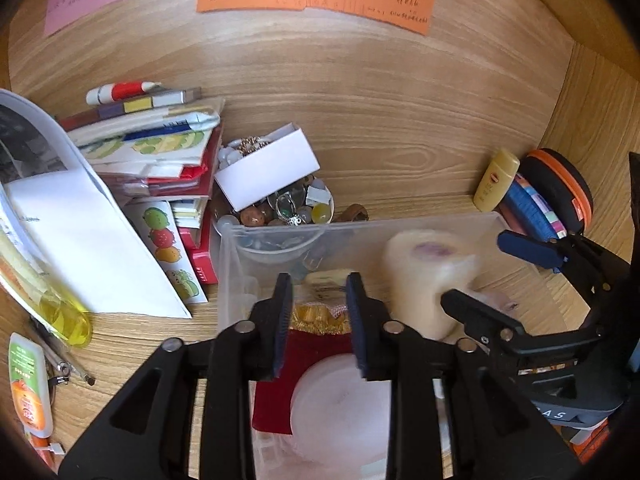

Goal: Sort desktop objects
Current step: 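Carry the cream jar and soap bar over the clear box and lower them, then move the right gripper to the green spray bottle and the left to the mint tube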

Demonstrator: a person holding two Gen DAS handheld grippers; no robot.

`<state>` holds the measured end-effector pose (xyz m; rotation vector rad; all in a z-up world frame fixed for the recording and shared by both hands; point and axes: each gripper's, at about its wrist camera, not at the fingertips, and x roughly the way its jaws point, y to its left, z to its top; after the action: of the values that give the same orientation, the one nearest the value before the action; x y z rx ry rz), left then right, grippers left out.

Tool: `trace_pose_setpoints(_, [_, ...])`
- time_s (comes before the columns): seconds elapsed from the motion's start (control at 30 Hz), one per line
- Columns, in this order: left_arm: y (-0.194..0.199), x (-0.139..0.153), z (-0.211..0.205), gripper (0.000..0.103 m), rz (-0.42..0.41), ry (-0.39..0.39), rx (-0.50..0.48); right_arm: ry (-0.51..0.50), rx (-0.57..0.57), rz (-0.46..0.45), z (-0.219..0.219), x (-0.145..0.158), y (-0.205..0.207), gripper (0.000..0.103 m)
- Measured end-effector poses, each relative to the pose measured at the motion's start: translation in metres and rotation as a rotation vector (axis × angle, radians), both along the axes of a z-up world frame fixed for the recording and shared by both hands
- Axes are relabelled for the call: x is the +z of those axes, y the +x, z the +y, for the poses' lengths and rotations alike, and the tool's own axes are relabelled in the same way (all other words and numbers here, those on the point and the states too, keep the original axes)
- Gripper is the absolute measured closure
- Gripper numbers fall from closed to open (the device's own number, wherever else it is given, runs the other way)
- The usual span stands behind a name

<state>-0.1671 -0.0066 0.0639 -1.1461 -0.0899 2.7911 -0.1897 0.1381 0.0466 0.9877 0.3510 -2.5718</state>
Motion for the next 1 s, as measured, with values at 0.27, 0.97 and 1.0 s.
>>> trace_pose_setpoints(0.27, [0.023,0.018,0.005,0.05,0.065,-0.015,0.011,0.0,-0.033,0.02,0.02,0.009,0.015,0.023])
trace_pose_setpoints(0.97, [0.099,0.021,0.006,0.027,0.095,-0.061,0.009,-0.069,-0.032,0.059,0.07,0.024,0.096,0.017])
trace_pose_setpoints(1.0, [0.101,0.017,0.008,0.027,0.081,-0.059,0.003,-0.066,-0.034,0.052,0.071,0.021,0.097,0.017])
